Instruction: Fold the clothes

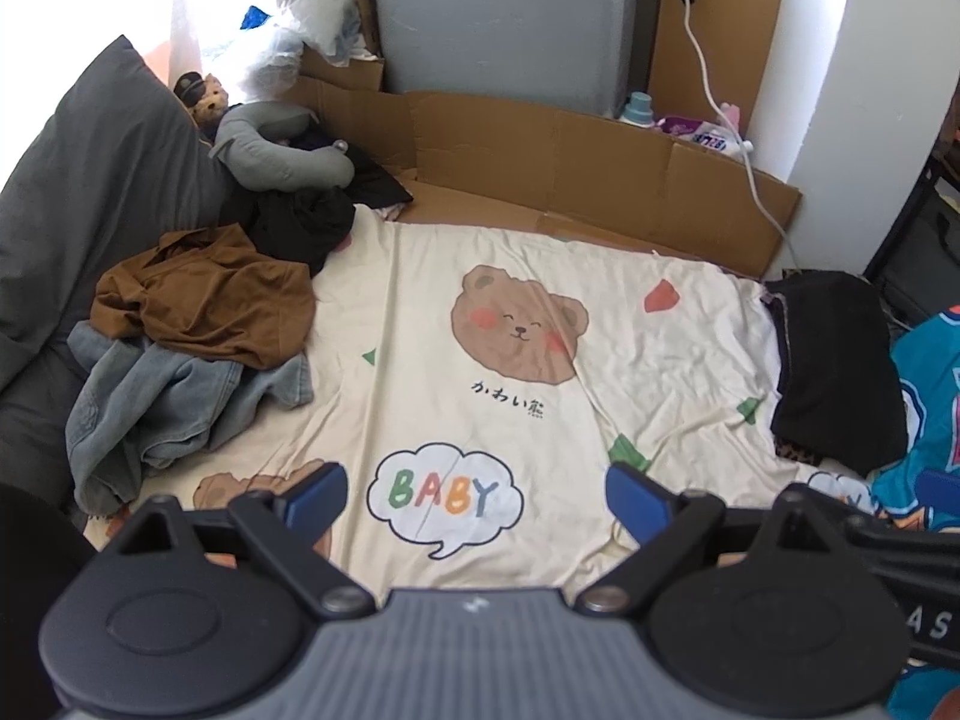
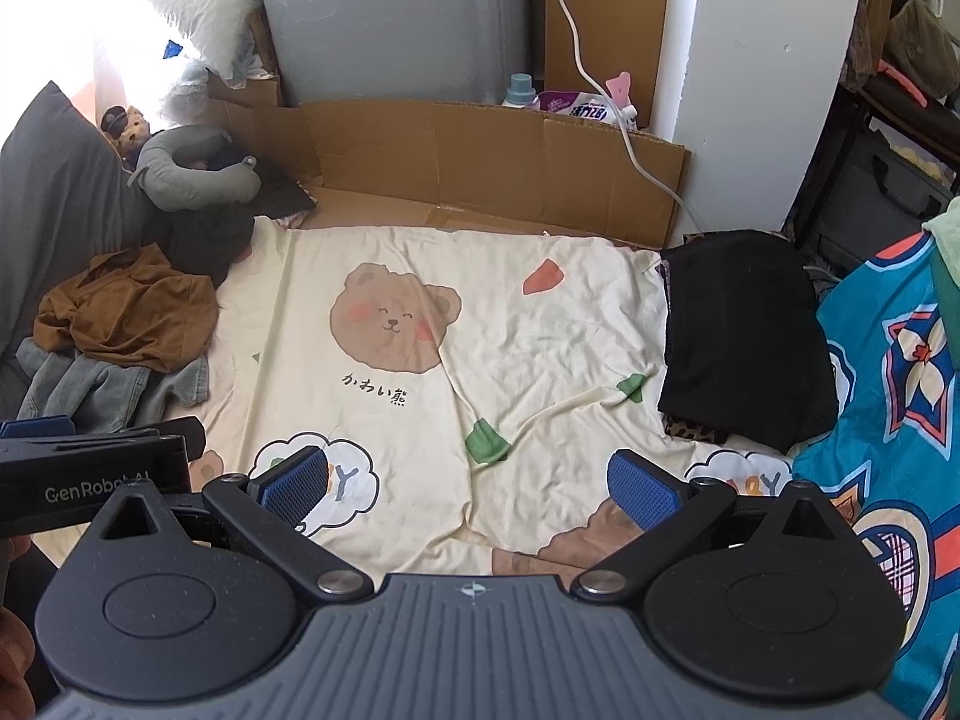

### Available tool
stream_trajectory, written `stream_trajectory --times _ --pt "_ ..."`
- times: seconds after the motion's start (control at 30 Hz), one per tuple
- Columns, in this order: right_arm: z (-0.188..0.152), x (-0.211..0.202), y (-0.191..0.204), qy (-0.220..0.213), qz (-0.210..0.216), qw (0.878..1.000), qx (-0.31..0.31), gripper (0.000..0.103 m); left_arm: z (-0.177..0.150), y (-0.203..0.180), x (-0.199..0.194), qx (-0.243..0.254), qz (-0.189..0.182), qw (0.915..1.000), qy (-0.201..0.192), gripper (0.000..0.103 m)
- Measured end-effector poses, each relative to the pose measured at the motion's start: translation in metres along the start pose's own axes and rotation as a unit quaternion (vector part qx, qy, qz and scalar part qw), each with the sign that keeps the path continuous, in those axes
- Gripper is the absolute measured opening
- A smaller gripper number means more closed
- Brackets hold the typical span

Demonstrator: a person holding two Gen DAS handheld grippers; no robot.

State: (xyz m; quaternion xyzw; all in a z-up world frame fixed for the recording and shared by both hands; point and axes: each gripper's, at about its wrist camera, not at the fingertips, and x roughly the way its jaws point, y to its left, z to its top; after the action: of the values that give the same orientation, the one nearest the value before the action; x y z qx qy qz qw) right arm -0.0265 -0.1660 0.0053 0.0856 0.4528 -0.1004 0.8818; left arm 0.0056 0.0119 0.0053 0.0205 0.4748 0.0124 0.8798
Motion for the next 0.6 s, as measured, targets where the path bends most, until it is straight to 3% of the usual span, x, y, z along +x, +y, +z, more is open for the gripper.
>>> stream_trajectory --times 0.6 --pt "-0.0002 -0.0096 -0.0060 -0.010 0.004 1.000 0.014 0.102 -0.0031 -0.0041 0.0003 -0.007 -0.020 0.9997 0.016 0.100"
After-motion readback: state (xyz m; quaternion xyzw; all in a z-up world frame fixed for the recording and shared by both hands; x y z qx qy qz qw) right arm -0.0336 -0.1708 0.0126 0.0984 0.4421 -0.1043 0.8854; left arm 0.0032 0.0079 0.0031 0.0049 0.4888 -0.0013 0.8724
